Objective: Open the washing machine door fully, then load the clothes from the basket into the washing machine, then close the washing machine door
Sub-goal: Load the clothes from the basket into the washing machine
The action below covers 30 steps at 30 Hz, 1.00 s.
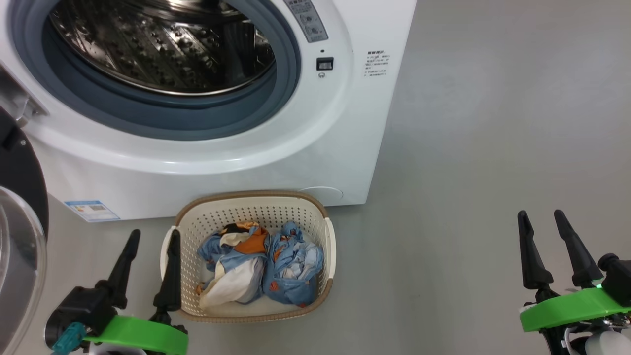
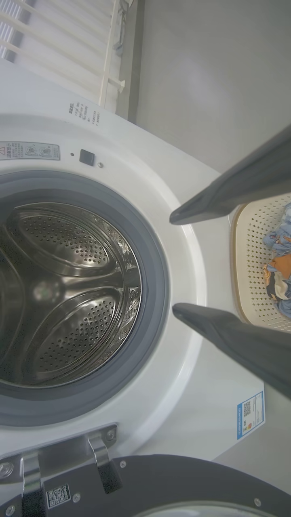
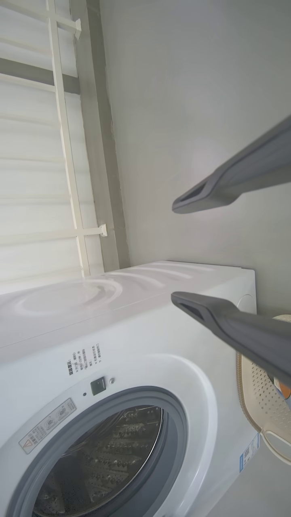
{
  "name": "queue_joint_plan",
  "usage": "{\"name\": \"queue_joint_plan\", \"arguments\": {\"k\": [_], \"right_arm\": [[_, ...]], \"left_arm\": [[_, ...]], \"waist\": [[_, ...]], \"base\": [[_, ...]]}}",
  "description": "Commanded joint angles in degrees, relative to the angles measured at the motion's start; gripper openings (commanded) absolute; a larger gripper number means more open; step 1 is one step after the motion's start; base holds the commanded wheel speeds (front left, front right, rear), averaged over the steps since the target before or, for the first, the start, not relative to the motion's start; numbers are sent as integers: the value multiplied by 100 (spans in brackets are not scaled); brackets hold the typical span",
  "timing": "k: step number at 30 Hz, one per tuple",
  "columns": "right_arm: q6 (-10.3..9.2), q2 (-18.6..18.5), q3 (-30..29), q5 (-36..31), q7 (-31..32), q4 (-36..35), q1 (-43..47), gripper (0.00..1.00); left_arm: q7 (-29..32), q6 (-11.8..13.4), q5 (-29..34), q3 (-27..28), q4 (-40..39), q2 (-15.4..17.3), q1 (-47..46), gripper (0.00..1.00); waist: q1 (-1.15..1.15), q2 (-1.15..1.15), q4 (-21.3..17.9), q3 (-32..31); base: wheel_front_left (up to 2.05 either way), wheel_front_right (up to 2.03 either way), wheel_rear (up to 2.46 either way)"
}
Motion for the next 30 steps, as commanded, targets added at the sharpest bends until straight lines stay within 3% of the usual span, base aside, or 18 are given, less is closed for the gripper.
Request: {"name": "queue_joint_plan", "arguments": {"k": [1,13,30], "right_arm": [[25,-57,143,-57,-70,-157,-159,100],[25,186,143,-72,-70,-285,-610,100],[25,316,209,-161,-70,-568,-1268,100]], "left_arm": [[-36,-12,85,163,-92,94,-231,100],[-36,-12,-85,-245,1519,-144,-973,100],[-36,-12,-802,-1755,3900,192,-2798,100]], "waist": [[0,0,-14,71],[0,0,-127,962],[0,0,-267,2284]], "base": [[0,0,0],[0,0,0],[0,0,0]]}}
